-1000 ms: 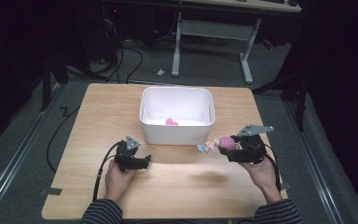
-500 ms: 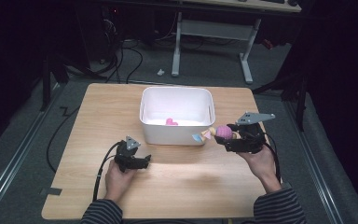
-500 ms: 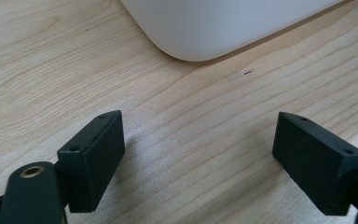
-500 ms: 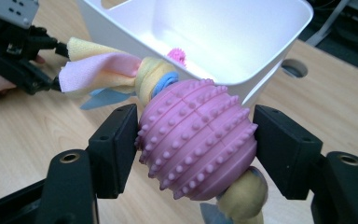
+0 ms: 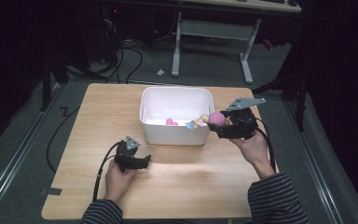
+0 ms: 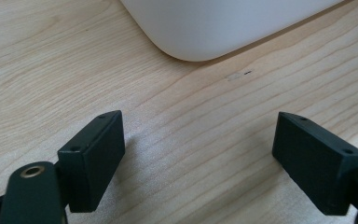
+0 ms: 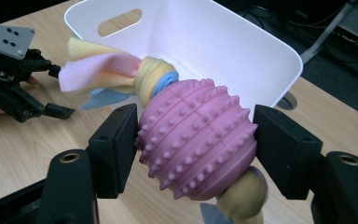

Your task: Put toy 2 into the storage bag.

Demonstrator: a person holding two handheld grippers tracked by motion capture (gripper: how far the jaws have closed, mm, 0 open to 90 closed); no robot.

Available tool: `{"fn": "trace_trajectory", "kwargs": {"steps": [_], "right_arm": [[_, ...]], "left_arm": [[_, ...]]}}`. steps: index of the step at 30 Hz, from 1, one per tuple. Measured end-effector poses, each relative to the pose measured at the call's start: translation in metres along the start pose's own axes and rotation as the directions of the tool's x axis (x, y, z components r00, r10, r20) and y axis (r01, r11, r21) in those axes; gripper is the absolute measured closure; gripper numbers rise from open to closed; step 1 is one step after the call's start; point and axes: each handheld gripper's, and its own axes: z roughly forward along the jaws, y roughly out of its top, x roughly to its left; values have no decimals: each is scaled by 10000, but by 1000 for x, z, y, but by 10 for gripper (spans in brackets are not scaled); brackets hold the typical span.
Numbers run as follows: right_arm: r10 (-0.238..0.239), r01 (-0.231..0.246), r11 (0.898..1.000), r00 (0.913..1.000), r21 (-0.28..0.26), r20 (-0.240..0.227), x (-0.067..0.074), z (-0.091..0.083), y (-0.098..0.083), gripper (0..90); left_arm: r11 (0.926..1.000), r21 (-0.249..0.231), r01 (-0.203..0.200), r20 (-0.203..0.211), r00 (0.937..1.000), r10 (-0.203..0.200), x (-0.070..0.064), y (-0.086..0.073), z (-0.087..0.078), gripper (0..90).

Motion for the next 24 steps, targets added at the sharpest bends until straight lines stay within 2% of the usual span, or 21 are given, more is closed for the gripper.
{"fn": "trace_trajectory", "kwargs": {"steps": [3,9,12,24], "right_arm": [[-140,140,9998,9999,131,17,2,8,8,337],[-211,211,9998,9998,-12,-17,2,20,24,336],[-82,82,9999,10000,84,-42,1,25,31,336],[-163,174,9987,9996,474,-233,1,63,44,336]], "left_arm": [[10000,-4,2,-1,10000,-2,0,0,0,171],[10000,0,0,-1,10000,0,0,0,0,171],[10000,1,0,-1,10000,0,0,0,0,171],[10000,2,-4,-3,10000,4,0,0,0,171]]}}
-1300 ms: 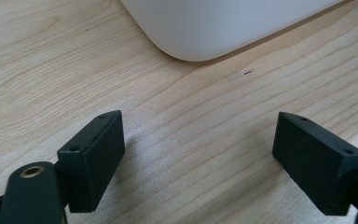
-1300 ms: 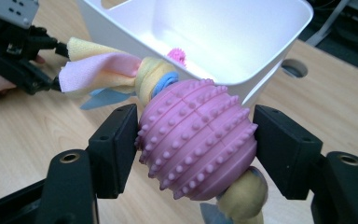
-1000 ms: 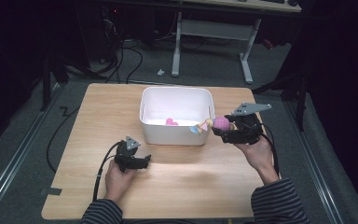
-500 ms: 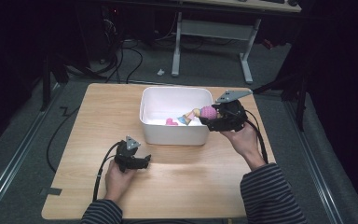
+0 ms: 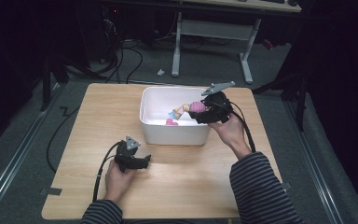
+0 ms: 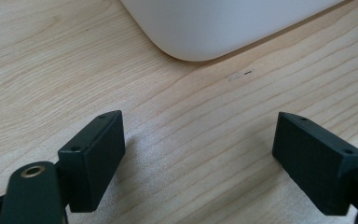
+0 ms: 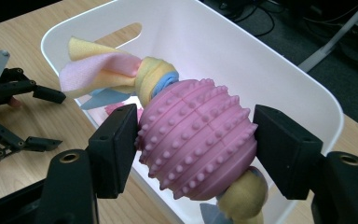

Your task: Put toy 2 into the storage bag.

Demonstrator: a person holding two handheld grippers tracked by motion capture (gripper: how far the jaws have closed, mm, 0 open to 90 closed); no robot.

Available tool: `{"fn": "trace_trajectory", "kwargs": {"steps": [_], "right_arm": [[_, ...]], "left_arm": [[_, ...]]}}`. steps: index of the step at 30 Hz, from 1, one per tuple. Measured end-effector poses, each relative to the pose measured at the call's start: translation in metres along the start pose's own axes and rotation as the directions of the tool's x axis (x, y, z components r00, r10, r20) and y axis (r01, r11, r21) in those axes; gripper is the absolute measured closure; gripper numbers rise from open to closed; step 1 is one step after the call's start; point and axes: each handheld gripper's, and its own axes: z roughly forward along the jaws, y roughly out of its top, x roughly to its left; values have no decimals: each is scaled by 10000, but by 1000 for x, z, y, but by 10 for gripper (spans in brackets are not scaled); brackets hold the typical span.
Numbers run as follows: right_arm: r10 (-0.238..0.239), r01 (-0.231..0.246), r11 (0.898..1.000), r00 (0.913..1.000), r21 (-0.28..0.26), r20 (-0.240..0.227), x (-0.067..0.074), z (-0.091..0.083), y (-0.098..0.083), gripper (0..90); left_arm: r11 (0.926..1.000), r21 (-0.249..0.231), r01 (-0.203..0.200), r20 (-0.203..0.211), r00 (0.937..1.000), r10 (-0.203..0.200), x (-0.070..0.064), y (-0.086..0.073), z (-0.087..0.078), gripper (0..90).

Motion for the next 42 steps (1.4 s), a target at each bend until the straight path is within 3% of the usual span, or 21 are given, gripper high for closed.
{"fn": "trace_trajectory", "kwargs": {"steps": [11,22,35,42], "right_arm": [[142,-127,9992,9992,377,-373,6,30,5,335],[167,-110,9979,9959,645,-891,13,43,5,334],[399,-320,9974,9914,644,-1246,15,43,0,318],[597,-572,9980,9934,277,-984,12,30,-7,291]], "left_arm": [[10000,-1,-2,-9,10000,2,0,0,0,171],[10000,2,-2,-7,10000,2,0,0,0,172],[10000,-1,1,-7,10000,-1,0,0,0,172],[10000,-8,9,-10,10000,-9,0,0,0,172]]}}
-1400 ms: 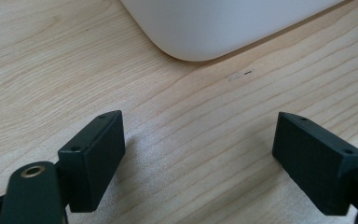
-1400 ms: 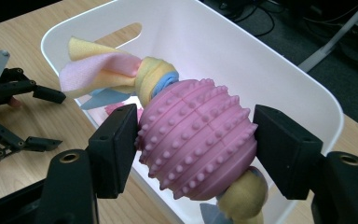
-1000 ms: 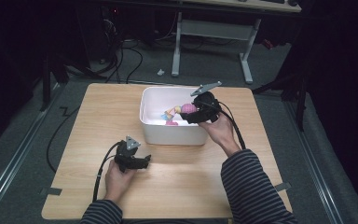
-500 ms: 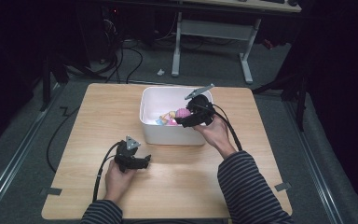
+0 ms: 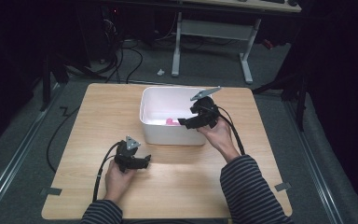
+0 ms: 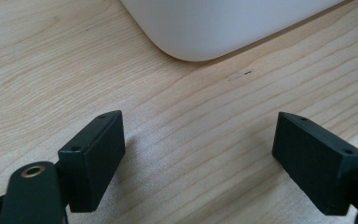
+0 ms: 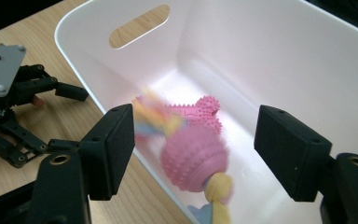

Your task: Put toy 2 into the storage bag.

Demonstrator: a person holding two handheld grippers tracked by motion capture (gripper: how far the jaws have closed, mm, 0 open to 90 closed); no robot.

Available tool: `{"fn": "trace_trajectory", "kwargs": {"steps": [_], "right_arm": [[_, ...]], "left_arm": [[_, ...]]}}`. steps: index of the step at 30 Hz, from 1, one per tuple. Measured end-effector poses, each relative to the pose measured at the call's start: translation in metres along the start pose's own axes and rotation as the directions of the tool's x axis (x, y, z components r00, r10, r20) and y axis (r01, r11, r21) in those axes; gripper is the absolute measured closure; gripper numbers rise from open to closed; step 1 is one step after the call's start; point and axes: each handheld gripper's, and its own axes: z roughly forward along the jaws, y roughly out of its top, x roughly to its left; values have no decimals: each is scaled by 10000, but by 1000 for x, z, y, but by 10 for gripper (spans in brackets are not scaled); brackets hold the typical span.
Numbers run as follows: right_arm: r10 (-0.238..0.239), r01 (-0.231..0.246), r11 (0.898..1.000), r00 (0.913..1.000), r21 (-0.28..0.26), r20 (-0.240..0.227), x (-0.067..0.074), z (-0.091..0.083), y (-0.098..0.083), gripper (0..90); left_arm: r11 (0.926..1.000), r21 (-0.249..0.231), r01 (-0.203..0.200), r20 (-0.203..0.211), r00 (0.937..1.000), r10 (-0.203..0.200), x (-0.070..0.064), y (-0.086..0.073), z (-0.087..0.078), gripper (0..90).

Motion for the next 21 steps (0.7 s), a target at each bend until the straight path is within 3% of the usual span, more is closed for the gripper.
{"fn": "trace_trajectory", "kwargs": {"steps": [13,19,21], "right_arm": [[458,-415,9944,9980,-973,427,-10,-45,-37,341],[813,-713,9880,9943,-1369,685,-17,-65,-65,366],[920,-800,9890,9913,-1243,940,-19,-69,-76,370]], "left_arm": [[10000,6,10,4,10000,-10,0,0,0,175],[10000,-6,12,-9,10000,-12,0,0,0,175],[10000,-6,12,-8,10000,-12,0,0,0,175]]}}
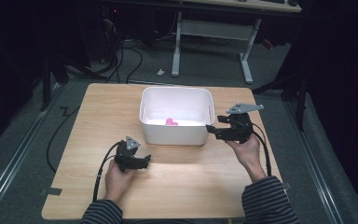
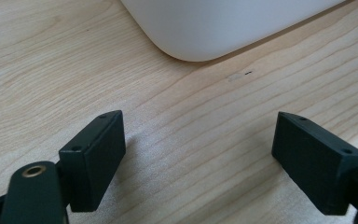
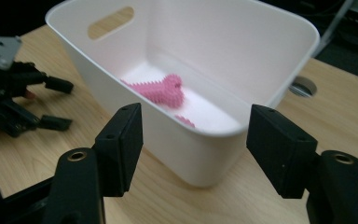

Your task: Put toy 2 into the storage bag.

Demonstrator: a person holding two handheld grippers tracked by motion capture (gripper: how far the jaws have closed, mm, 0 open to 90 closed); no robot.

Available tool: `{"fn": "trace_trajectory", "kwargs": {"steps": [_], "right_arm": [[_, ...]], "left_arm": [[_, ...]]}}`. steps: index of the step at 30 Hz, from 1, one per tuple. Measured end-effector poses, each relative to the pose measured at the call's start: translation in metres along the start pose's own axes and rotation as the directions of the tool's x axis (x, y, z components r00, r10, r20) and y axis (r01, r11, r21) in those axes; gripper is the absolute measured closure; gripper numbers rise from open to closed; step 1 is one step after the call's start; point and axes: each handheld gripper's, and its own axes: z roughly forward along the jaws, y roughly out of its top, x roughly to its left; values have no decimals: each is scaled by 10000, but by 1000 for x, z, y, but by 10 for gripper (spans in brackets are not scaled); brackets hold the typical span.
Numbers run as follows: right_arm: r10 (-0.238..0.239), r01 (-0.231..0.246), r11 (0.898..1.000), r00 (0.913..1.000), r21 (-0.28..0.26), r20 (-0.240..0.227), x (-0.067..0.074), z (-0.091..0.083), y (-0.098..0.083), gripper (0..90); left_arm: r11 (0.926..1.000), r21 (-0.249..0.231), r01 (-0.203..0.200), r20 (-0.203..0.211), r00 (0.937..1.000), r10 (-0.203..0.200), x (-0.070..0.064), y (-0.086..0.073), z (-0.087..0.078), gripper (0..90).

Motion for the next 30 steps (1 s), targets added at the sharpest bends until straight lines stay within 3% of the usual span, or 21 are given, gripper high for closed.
{"fn": "trace_trajectory", "kwargs": {"steps": [5,11,17,26,30], "right_arm": [[533,-533,9986,9983,9,240,-13,-7,-25,371],[767,-771,9970,9950,30,632,-21,-10,-50,375],[1364,-1388,9899,9882,306,690,-28,-2,-80,372],[1830,-1869,9816,9793,383,868,-34,6,-112,369],[1437,-1549,9859,9776,635,1535,-34,15,-127,360]], "left_arm": [[10000,12,1,12,10000,-1,0,0,0,175],[10000,10,2,8,10000,-2,0,0,0,175],[10000,3,11,13,10000,-11,0,0,0,176],[10000,-4,28,11,10000,-28,0,0,0,180],[10000,3,22,11,10000,-22,0,0,0,181]]}}
